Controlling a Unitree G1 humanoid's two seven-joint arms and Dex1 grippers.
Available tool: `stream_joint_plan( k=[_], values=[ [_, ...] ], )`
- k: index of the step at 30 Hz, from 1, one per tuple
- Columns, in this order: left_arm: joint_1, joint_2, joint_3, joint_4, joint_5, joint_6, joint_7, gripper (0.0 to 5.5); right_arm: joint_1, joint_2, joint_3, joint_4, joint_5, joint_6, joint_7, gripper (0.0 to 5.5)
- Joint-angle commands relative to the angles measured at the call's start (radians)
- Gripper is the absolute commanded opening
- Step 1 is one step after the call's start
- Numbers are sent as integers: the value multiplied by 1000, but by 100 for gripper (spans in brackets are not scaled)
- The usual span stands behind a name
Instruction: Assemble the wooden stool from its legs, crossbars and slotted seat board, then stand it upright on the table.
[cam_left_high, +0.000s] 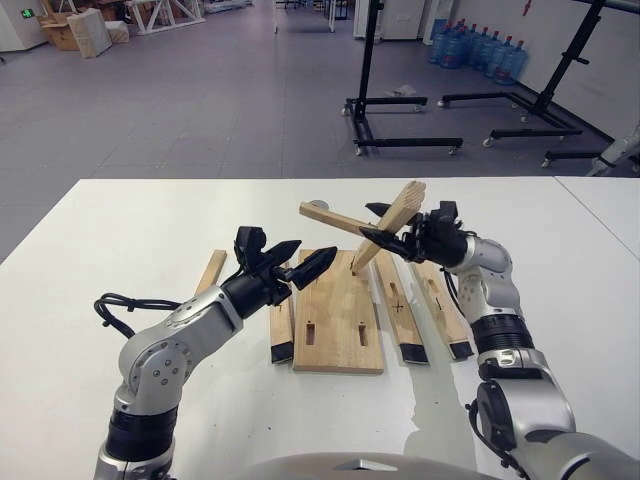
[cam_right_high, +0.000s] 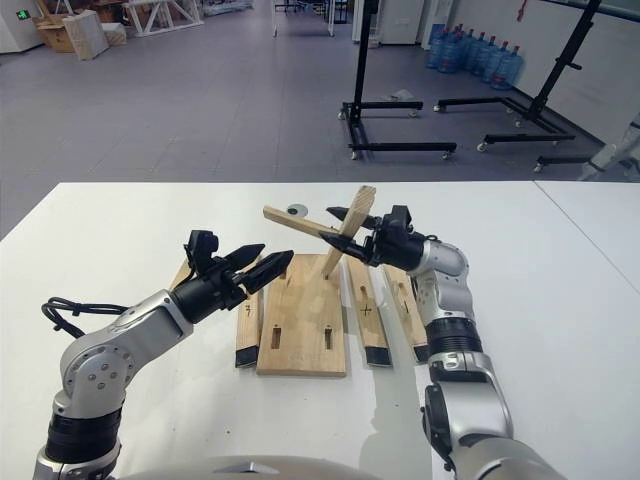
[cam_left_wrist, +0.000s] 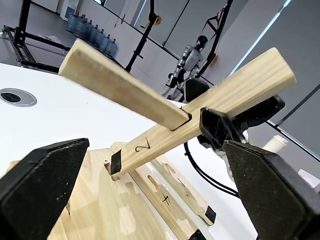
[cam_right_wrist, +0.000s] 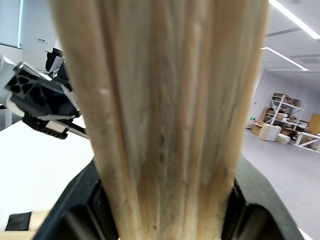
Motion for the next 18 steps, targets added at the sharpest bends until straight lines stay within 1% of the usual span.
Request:
stream_joint_plan(
  k=[1,4,8,18],
  values=[
    [0,-3,-4,2,17,-2,-4,491,-115,-44,-46,-25,37,37,-47,205],
    [3,-6,-3,-1,21,-1,-5,491,-141,-64,-52,16,63,71,4,205],
    [9,-9,-1,-6,25,-1,-4,491,-133,-61,-49,84,94,105,100,205],
    [9,-7,-5,-9,22,10,-7,491,-109,-22,-15,175,47,49,162,205]
  ],
)
